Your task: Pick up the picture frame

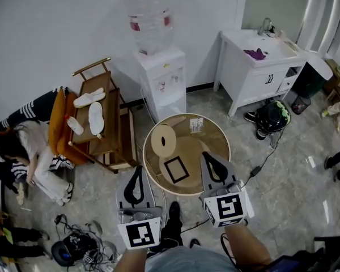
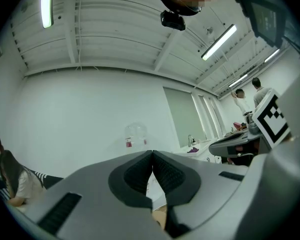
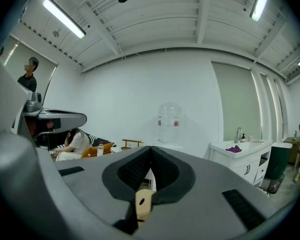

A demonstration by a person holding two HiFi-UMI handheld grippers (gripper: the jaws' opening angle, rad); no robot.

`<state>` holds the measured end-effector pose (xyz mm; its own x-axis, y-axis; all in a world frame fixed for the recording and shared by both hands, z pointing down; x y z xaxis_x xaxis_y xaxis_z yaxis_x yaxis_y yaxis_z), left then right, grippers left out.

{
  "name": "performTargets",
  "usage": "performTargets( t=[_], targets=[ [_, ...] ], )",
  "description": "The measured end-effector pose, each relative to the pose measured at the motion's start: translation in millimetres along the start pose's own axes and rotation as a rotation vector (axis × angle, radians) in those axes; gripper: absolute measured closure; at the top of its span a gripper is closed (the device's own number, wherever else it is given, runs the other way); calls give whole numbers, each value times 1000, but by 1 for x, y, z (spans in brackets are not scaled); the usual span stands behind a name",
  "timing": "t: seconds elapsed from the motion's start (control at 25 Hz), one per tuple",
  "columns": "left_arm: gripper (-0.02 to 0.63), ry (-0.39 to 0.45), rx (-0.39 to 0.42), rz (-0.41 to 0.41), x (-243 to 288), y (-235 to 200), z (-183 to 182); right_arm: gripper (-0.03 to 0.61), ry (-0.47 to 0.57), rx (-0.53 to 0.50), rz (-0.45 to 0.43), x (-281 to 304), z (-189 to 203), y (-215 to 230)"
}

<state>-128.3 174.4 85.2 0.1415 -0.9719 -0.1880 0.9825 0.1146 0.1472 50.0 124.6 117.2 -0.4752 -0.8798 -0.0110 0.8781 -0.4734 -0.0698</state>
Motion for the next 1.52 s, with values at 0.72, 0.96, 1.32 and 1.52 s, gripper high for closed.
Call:
performTargets(
  t=[0.72, 0.96, 1.32, 1.52],
  targets=[
    [598, -22, -73, 73, 188, -98, 68, 565, -67, -46, 61, 202, 8, 28],
    [598, -33, -77, 82, 210, -93, 73, 565, -76, -46, 68, 216, 9, 43],
    [598, -119, -68, 54, 230, -75, 112, 565, -160, 3, 11, 235, 62, 63],
    [598, -204, -62, 49, 233, -63, 151, 565, -242, 35, -28, 241, 109, 69]
  ],
)
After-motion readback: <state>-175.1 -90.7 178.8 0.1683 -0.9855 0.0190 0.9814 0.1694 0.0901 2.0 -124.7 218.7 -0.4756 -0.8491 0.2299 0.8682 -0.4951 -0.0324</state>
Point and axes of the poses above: the fingertips, and each gripper's own axes: x forward along the fingers, y to its right, z out of its underside, the point moved 4 cm from there along -x, backward along the fingers, and after that the axes turned 6 degrees about y, right-handed, at the moved point
